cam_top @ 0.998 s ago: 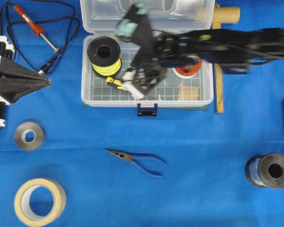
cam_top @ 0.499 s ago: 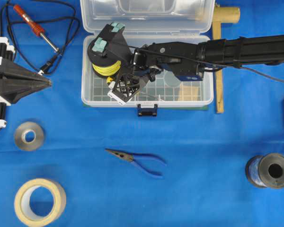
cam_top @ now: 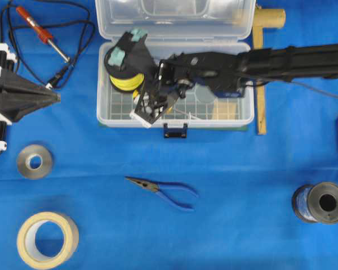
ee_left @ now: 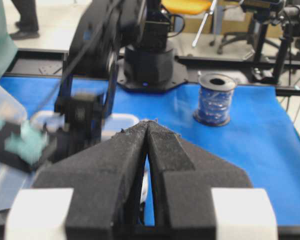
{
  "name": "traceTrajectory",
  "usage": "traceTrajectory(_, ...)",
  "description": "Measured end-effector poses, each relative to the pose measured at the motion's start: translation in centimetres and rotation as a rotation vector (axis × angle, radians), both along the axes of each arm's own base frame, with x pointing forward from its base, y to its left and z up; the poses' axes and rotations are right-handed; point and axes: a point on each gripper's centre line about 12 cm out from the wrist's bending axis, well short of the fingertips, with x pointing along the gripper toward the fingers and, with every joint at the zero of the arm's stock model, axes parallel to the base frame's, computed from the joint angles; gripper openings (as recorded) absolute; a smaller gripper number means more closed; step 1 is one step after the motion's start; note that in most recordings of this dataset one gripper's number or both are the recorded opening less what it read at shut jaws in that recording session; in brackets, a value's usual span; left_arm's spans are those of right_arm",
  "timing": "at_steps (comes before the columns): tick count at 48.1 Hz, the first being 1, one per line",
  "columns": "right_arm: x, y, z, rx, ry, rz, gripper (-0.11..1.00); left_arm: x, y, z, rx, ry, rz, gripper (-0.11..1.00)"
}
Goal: Pick the screwdriver from the toolbox among several items.
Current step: 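Lower the right gripper and close it on the screwdriver handle, then lift the screwdriver out of the toolbox and carry it toward the pliers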
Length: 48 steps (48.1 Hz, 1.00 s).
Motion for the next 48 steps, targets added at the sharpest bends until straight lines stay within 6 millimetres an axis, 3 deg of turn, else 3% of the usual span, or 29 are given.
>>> traceTrajectory(10,-2.3,0.6,8.4,-0.032,-0.068,0.010,0.36,-0.1,0.0,0.1,-0.002,-0.003,0.000,0.00)
traceTrajectory(17,-3.8,1.7,12.1,-0.036,-0.088,0.027,0.36,-0.1,0.0,0.1,-0.002,-0.005,0.000,0.00)
traceTrajectory(22,-3.9,3.6,13.1,-0.028,-0.088,0.058,0.36,-0.1,0.0,0.1,0.000,-0.003,0.000,0.00)
traceTrajectory(30,-2.7,8.3,12.8,-0.001,-0.085,0.120,0.35,-0.1,0.0,0.1,-0.002,-0.003,0.000,0.00)
traceTrajectory(37,-1.1,12.0,9.9,0.006,-0.048,0.158,0.36,-0.1,0.0,0.1,-0.003,-0.005,0.000,0.00)
traceTrajectory(48,0.5,12.8,3.3,-0.016,0.062,0.129,0.36,-0.2,0.0,0.2,-0.003,-0.012,0.000,0.00)
